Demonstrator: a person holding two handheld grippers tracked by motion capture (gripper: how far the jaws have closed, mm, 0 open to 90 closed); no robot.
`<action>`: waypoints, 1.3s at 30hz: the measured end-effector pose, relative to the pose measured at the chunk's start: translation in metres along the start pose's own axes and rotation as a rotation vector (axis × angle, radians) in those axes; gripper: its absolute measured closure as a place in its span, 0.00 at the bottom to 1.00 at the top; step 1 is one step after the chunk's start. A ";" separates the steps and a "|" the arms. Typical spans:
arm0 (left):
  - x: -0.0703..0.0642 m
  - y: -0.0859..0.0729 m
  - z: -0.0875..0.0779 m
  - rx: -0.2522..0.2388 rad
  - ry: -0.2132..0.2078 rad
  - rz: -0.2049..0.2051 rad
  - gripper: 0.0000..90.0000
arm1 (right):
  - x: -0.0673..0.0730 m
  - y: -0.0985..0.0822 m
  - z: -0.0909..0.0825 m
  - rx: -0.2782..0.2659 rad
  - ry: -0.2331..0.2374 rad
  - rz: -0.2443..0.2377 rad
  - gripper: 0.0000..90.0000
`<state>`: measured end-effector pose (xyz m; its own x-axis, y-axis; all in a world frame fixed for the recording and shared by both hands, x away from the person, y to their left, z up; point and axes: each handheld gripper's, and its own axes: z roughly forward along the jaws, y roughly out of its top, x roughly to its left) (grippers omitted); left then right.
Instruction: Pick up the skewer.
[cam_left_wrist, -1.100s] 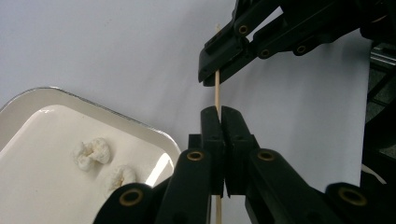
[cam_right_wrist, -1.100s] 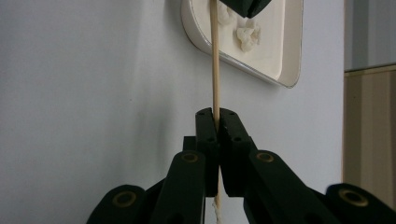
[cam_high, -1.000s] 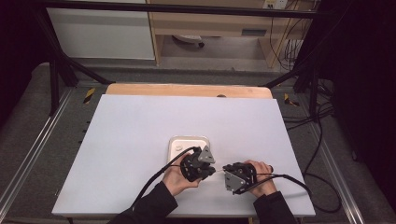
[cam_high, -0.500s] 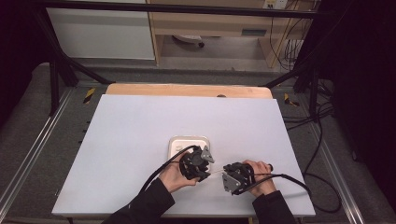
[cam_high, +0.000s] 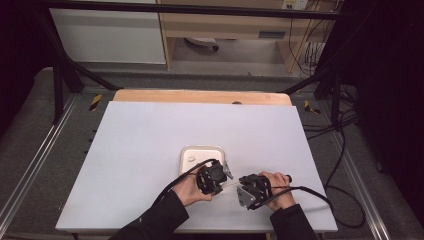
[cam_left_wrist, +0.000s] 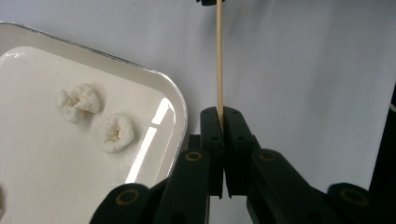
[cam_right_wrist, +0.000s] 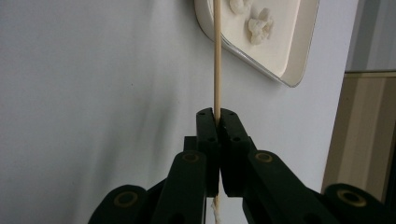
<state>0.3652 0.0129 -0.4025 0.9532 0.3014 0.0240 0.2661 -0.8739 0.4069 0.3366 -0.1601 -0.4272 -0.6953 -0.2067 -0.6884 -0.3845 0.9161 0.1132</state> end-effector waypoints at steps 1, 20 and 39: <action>0.000 0.000 0.000 0.000 0.005 0.008 0.98 | 0.000 0.000 0.000 -0.004 -0.001 -0.002 0.99; 0.009 -0.034 -0.019 -0.037 0.082 -0.016 0.98 | -0.009 -0.020 -0.013 -0.135 -0.018 0.474 0.54; 0.021 -0.106 -0.047 -0.244 0.157 -0.189 0.98 | -0.011 -0.045 -0.005 -0.158 0.028 1.000 0.14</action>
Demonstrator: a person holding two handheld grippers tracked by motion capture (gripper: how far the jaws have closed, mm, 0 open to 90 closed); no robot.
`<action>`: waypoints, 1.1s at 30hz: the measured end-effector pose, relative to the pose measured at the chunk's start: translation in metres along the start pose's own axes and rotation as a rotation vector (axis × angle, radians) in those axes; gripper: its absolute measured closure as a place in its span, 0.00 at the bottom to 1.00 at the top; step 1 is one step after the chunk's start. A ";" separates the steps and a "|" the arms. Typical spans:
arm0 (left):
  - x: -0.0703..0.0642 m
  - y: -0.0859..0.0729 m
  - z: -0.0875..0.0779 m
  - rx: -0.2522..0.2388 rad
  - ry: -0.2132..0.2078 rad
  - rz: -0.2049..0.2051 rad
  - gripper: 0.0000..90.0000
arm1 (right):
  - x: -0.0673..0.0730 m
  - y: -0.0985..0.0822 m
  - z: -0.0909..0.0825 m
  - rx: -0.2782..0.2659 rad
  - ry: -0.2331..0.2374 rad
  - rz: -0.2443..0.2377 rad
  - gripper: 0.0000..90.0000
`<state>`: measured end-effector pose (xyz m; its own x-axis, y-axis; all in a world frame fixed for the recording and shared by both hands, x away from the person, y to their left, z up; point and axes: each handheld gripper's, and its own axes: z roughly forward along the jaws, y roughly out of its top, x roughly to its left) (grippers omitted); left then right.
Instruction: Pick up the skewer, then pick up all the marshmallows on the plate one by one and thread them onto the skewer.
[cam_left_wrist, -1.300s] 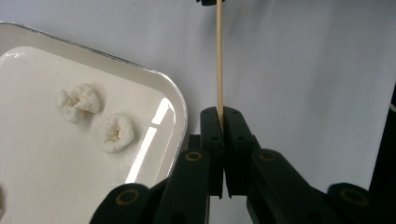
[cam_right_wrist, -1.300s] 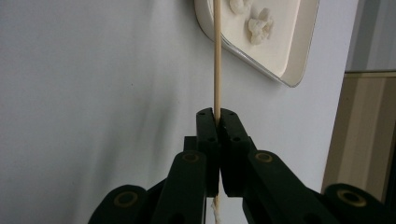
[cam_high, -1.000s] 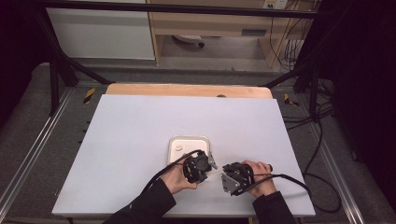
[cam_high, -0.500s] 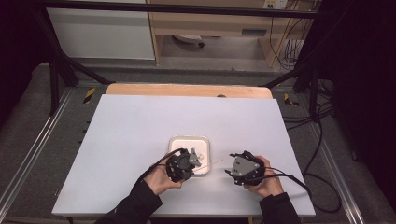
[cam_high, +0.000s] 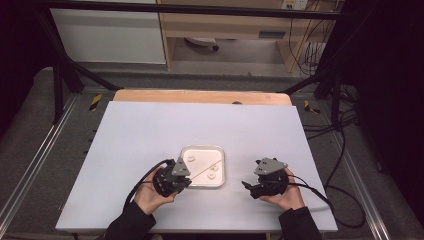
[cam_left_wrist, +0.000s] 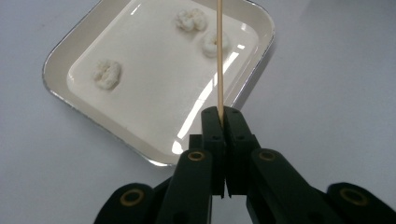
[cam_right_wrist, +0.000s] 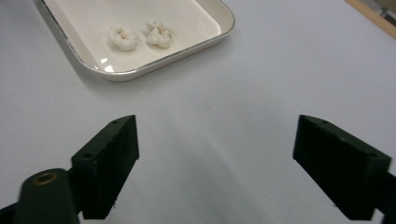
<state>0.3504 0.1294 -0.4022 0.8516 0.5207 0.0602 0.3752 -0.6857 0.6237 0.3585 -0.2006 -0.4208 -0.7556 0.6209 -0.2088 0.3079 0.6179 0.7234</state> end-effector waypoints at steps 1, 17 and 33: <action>0.001 -0.003 -0.001 -0.012 0.006 -0.011 0.98 | 0.000 0.001 0.001 0.004 0.004 0.020 0.12; 0.008 -0.038 -0.015 -0.168 0.072 -0.138 0.98 | 0.005 0.029 0.016 -0.052 0.069 0.185 0.05; 0.010 -0.053 -0.018 -0.233 0.090 -0.191 0.98 | 0.011 0.057 0.051 -0.069 0.044 0.232 0.06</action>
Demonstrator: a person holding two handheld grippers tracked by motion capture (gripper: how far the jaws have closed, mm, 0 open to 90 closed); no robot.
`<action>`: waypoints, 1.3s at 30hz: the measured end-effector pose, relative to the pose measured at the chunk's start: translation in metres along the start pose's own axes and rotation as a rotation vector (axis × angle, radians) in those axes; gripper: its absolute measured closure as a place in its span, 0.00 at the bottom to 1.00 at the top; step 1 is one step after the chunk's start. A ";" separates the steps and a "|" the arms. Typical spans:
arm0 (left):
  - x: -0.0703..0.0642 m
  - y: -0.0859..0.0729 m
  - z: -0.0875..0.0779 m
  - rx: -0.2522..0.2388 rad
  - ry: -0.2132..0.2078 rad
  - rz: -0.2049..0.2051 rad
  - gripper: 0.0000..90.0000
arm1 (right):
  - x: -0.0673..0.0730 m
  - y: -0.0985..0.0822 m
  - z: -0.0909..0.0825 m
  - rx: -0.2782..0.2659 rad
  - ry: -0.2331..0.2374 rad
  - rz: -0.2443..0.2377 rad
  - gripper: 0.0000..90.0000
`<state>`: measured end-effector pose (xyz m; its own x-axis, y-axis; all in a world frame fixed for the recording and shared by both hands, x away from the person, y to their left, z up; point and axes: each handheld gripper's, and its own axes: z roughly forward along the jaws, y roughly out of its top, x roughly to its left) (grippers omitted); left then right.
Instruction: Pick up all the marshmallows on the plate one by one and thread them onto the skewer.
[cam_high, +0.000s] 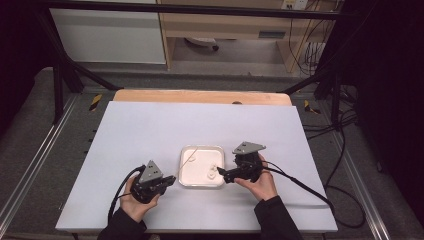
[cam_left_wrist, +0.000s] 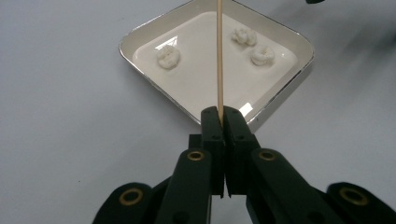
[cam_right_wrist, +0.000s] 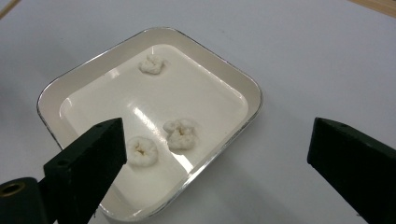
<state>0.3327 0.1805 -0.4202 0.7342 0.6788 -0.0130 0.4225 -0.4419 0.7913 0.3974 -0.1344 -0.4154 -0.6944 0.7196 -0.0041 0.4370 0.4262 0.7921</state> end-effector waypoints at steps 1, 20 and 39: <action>0.000 0.000 0.000 -0.003 0.004 -0.006 0.98 | 0.000 0.001 0.003 0.004 0.002 0.002 0.06; 0.002 -0.003 0.001 -0.008 0.007 -0.023 0.98 | 0.004 0.002 0.036 0.044 0.069 -0.008 0.38; -0.001 -0.004 0.002 -0.018 -0.004 -0.015 0.98 | 0.006 -0.007 0.051 0.080 0.110 0.007 0.71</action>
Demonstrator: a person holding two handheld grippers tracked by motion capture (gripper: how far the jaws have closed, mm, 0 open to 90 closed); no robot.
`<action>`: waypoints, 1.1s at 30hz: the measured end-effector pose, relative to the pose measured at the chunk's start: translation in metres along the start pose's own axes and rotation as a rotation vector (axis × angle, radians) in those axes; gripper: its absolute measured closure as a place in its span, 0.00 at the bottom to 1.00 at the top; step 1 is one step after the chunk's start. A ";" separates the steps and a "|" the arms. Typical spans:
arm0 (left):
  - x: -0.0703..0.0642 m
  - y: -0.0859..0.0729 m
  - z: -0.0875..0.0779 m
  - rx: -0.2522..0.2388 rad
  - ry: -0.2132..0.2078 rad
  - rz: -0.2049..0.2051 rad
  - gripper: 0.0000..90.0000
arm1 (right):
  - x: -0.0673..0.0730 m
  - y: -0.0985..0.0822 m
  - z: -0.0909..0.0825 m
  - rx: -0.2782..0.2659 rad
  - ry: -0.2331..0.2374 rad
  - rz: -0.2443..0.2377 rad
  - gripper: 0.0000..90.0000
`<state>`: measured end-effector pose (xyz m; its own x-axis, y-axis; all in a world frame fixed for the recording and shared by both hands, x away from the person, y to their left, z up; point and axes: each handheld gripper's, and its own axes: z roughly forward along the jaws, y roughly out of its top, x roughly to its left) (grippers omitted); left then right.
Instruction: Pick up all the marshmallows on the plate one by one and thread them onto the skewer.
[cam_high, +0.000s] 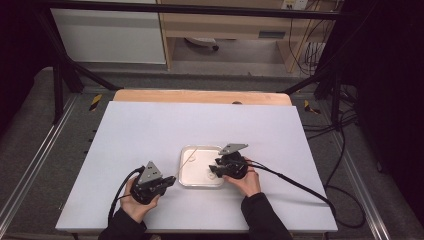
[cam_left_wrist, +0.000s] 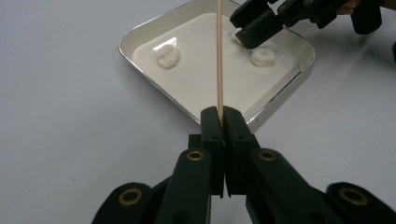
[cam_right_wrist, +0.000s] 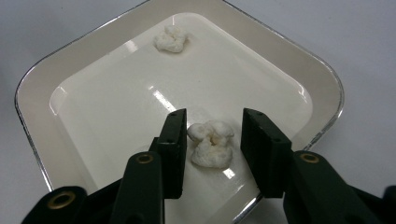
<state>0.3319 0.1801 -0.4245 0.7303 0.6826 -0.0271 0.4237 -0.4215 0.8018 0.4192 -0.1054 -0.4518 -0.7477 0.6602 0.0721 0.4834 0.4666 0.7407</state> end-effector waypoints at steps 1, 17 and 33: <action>0.000 0.000 0.000 -0.002 0.000 0.000 0.98 | 0.000 0.000 0.000 -0.001 0.001 0.002 0.73; -0.005 0.000 -0.002 -0.034 -0.008 0.012 0.98 | -0.002 0.020 -0.043 -0.131 0.097 0.072 0.79; -0.018 0.003 -0.002 -0.074 -0.046 0.038 0.98 | -0.010 0.041 -0.087 -0.338 0.307 0.216 0.78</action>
<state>0.3188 0.1681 -0.4205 0.7699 0.6378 -0.0217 0.3555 -0.4004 0.8445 0.4070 -0.1444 -0.3644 -0.7706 0.4934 0.4034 0.5056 0.0880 0.8583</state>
